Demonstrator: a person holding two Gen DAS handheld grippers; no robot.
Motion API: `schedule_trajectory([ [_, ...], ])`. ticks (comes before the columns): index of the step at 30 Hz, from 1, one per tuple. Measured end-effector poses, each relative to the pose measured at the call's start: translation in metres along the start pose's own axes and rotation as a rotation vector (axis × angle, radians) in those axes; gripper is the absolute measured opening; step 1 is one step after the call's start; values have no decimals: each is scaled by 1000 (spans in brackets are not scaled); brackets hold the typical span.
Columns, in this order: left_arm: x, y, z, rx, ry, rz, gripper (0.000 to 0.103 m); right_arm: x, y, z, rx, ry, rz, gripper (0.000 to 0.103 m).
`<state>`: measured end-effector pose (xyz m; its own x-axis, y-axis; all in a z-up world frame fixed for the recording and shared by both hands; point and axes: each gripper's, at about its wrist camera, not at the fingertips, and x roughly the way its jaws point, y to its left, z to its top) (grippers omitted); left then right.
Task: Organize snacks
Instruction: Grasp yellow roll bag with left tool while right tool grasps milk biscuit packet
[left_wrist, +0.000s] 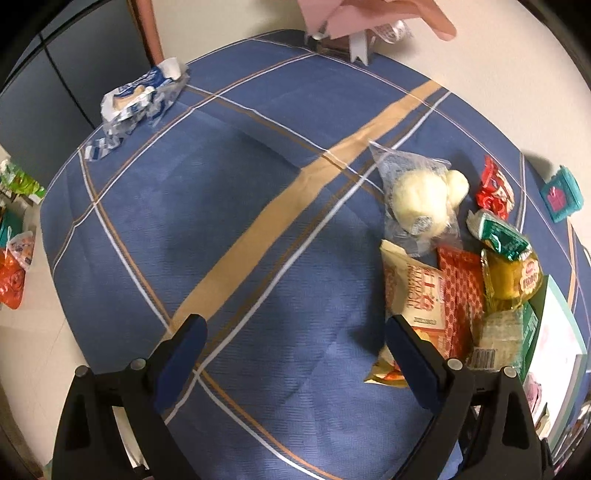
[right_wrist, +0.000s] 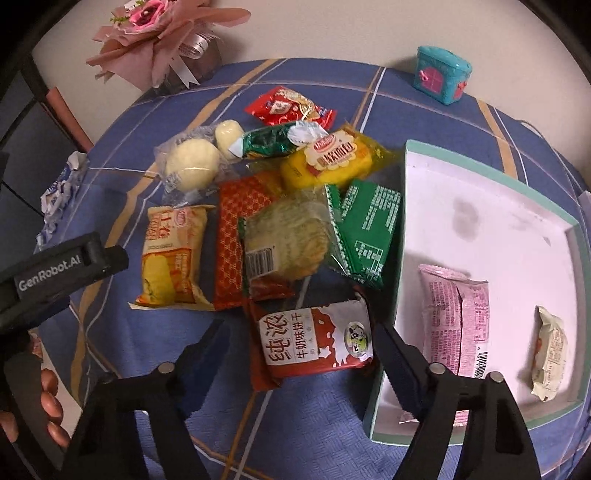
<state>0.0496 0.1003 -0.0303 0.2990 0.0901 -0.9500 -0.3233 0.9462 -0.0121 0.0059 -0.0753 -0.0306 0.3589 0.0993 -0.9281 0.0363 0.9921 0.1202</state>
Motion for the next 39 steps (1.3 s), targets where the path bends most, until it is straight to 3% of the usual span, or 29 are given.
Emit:
schedule_trajectory([
  [12, 13, -31, -6, 116, 33, -78, 97, 5, -6, -2, 27, 25, 58, 80],
  [22, 20, -47, -10, 148, 45, -123, 97, 10, 6, -8, -74, 40, -34, 79],
  [24, 22, -49, -10, 156, 49, -118, 97, 11, 8, -9, -84, 38, -59, 71],
  [27, 23, -50, -12, 157, 53, -134, 87, 12, 6, -8, -75, 34, -73, 66],
  [30, 25, -48, -11, 169, 49, -151, 70, 12, 3, -6, -60, 32, -67, 64],
  [32, 25, -52, -13, 178, 53, -164, 49, 11, 1, -4, -55, 32, -63, 63],
  [33, 25, -53, -13, 179, 56, -170, 44, 10, 0, -3, -53, 33, -62, 63],
  [39, 13, -49, -11, 163, 31, -202, 43, -1, -16, 3, 12, 33, -19, 62],
])
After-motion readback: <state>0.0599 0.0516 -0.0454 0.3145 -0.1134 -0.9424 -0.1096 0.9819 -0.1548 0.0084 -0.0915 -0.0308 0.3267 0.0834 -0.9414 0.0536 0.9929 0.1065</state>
